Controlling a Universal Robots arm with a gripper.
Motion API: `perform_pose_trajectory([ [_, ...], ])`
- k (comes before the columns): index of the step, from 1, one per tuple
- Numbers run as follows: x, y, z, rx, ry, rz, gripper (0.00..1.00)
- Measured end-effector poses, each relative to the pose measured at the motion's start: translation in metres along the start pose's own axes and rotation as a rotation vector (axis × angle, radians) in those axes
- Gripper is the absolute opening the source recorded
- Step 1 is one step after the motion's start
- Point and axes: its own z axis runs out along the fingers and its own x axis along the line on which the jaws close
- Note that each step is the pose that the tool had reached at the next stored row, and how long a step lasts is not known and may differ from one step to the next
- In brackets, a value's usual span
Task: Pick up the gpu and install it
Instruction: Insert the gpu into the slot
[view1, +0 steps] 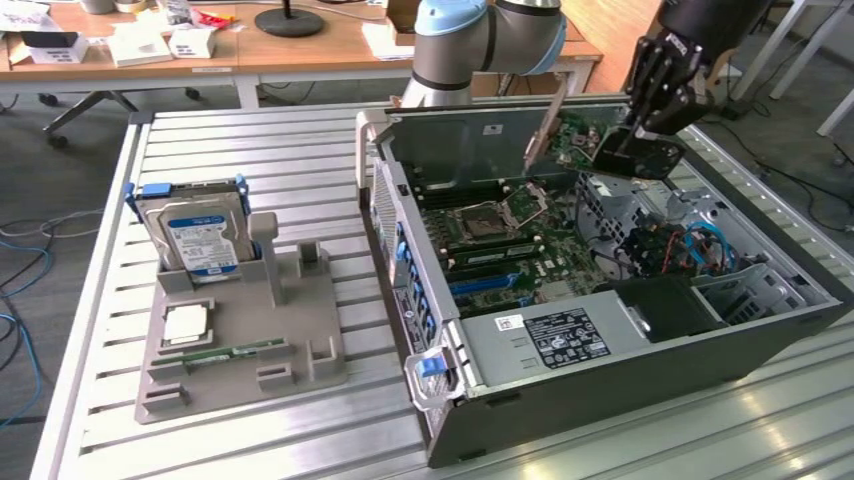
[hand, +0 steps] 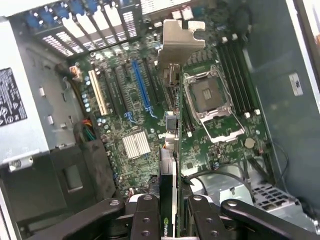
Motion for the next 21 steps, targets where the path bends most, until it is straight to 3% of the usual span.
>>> perform_pose_trajectory([
  [7,0.0,-0.0001,0.0022,0.0,0.0075,-0.125,0.26],
  [11,0.0,-0.0001,0.0023,-0.0001,0.0081,-0.134,0.26],
  [12,0.0,0.0,0.0026,0.0024,0.0074,-0.134,0.26],
  [15,0.0004,0.0011,0.0035,0.0295,0.0012,-0.139,0.26],
  [16,0.0007,0.0019,0.0036,0.0343,0.0003,-0.14,0.26],
  [19,0.0012,0.0037,0.0038,0.0358,0.0015,-0.14,0.26],
  [21,0.0017,0.0051,0.0039,0.0461,-0.0007,-0.142,0.26],
])
